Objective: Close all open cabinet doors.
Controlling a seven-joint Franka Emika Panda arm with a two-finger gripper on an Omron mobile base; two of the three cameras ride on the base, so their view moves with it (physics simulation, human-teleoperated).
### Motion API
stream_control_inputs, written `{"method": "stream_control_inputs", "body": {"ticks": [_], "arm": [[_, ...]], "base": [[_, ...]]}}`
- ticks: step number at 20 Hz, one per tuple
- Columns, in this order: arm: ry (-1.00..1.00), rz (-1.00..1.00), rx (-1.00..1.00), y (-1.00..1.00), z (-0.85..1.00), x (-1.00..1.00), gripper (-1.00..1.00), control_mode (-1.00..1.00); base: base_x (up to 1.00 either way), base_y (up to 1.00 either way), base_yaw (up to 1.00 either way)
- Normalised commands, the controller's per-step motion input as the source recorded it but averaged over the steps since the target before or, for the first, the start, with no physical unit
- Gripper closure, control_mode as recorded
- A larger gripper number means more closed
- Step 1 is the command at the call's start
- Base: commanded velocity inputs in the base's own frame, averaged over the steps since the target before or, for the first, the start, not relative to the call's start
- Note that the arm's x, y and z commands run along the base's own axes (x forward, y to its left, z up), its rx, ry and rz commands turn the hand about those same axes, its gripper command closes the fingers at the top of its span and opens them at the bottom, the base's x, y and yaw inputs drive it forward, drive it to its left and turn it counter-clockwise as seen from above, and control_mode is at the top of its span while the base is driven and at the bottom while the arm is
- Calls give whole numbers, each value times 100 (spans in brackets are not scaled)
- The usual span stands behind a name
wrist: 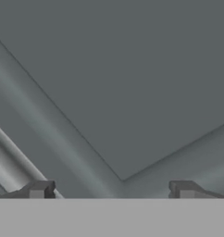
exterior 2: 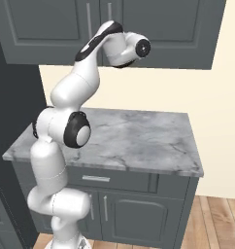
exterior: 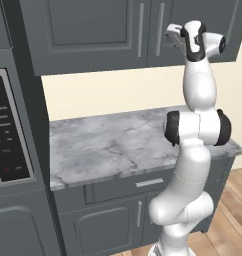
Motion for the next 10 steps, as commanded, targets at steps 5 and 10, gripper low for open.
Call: {"method": "stream_control_inputs", "body": {"ticks": [5,10], "arm": [[3,0,0,34,0,24,-100,-100],[1,0,0,34,0,2,-100,-100]], "base": [[0,0,0],[0,0,0]]}}
